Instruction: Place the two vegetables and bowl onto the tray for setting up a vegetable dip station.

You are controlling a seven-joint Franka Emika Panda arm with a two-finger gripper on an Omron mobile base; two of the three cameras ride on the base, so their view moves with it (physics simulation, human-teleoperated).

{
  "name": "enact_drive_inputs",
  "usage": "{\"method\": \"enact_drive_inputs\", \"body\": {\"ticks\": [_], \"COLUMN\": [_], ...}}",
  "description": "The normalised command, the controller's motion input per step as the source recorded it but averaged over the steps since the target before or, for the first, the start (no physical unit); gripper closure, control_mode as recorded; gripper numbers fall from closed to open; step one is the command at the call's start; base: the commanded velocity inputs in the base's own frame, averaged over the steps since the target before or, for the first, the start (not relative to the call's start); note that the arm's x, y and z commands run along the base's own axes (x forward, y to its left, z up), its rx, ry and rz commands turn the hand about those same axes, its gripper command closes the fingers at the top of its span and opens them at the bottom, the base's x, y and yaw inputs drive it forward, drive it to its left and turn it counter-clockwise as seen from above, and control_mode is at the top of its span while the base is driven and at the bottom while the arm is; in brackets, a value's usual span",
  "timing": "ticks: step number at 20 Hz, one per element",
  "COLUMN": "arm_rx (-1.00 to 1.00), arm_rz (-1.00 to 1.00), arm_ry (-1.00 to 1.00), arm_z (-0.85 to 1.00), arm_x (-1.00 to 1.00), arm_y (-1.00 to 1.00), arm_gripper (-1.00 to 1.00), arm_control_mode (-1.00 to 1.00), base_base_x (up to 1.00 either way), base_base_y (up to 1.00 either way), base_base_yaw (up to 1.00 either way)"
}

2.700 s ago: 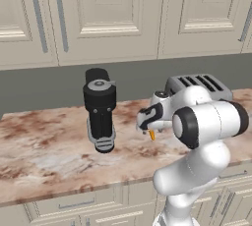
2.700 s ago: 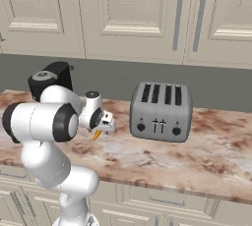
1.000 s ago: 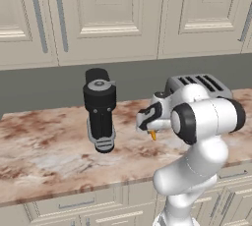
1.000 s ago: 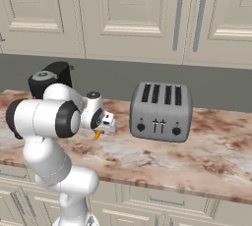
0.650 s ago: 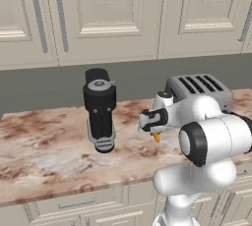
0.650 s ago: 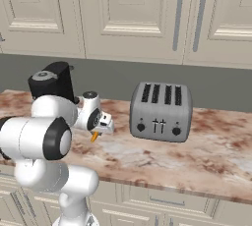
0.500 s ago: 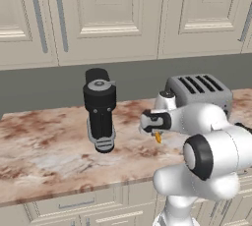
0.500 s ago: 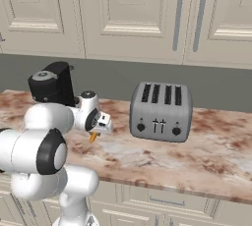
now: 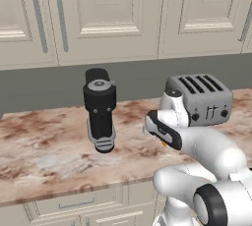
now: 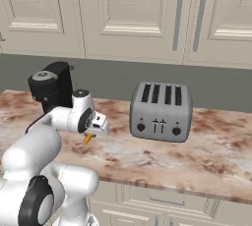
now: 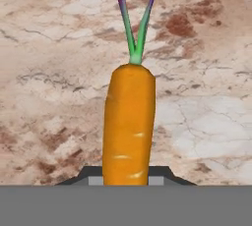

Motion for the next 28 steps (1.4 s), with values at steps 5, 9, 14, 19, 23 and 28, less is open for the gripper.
{"method": "enact_drive_inputs", "body": {"ticks": [5,9,14,19,23,28], "arm_rx": [0.00,0.00,0.00,0.00,0.02,0.04], "arm_rz": [-0.09,-0.10,-0.18,-0.22,-0.20,-0.19], "arm_ry": [0.05,0.07,0.12,0.12,0.11,0.11], "arm_z": [0.54,0.51,0.53,0.46,0.36,0.24], "arm_x": [-0.18,-0.29,-0.29,-0.38,-0.34,-0.35], "arm_y": [0.00,-0.02,-0.10,-0.09,-0.09,-0.03], "arm_gripper": [1.00,1.00,1.00,1.00,1.00,1.00], "arm_control_mode": [-1.00,-1.00,-1.00,-1.00,-1.00,-1.00], "base_base_x": [0.00,0.00,0.00,0.00,0.00,0.00], "base_base_y": [0.00,0.00,0.00,0.00,0.00,0.00], "base_base_yaw": [0.00,0.00,0.00,0.00,0.00,0.00]}}
